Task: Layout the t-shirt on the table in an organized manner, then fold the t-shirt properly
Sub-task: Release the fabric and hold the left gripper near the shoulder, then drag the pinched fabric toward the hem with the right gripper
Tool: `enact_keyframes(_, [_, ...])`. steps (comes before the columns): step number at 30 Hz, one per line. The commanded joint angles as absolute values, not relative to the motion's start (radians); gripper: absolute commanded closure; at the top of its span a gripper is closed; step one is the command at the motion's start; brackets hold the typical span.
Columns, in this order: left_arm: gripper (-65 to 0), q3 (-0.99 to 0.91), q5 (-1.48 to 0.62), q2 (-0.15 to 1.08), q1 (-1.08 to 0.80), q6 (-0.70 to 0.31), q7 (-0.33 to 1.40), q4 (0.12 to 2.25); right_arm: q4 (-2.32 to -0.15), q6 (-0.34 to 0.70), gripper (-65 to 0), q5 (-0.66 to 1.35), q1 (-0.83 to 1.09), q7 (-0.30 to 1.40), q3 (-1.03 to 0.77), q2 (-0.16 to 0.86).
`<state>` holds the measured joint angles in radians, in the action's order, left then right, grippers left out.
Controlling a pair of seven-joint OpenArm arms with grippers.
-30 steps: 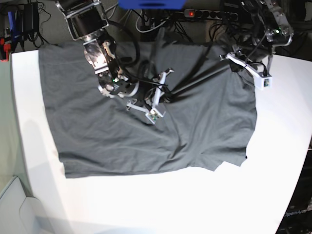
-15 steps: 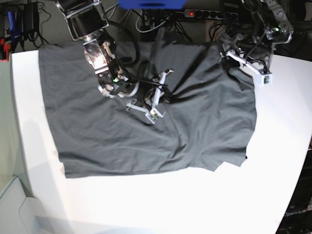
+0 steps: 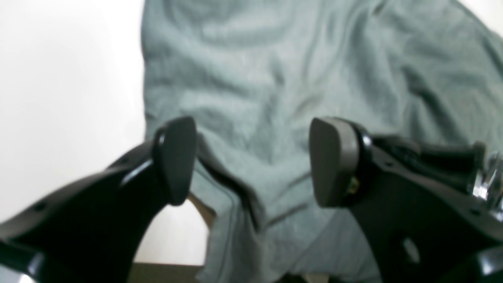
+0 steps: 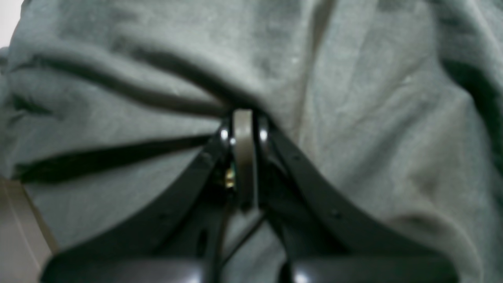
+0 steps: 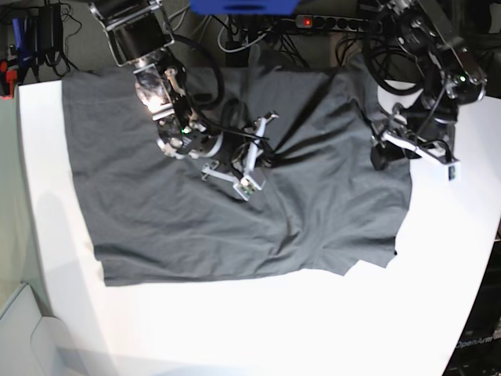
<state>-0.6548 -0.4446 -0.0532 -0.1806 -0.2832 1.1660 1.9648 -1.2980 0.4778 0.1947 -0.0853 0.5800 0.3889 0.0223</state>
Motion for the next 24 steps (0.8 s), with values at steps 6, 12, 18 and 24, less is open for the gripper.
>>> enact_keyframes(6, [-44.3, -0.659, -0.380, -0.048, -0.012, -0.285, 1.141, 1.764, -1.374, 0.464, 0.0, 0.183, -0.104, 0.653, 0.386, 0.025])
enact_keyframes(12, [-44.3, -0.651, -0.338, -0.050, 0.094, -0.285, 1.063, 1.518, -1.448, 0.464, 0.0, 0.183, -0.104, 0.685, 0.386, 0.028])
enact_keyframes(18, [-44.3, -0.657, -0.337, -0.044, 0.077, -0.285, 1.003, 1.385, -1.480, 0.466, 0.0, 0.183, -0.113, 0.722, 0.386, 0.030])
enact_keyframes(24, [-44.3, -0.657, -0.343, -0.015, -0.013, -0.285, 1.001, 1.379, -1.486, 0.466, 0.0, 0.185, -0.176, 0.748, 0.386, 0.027])
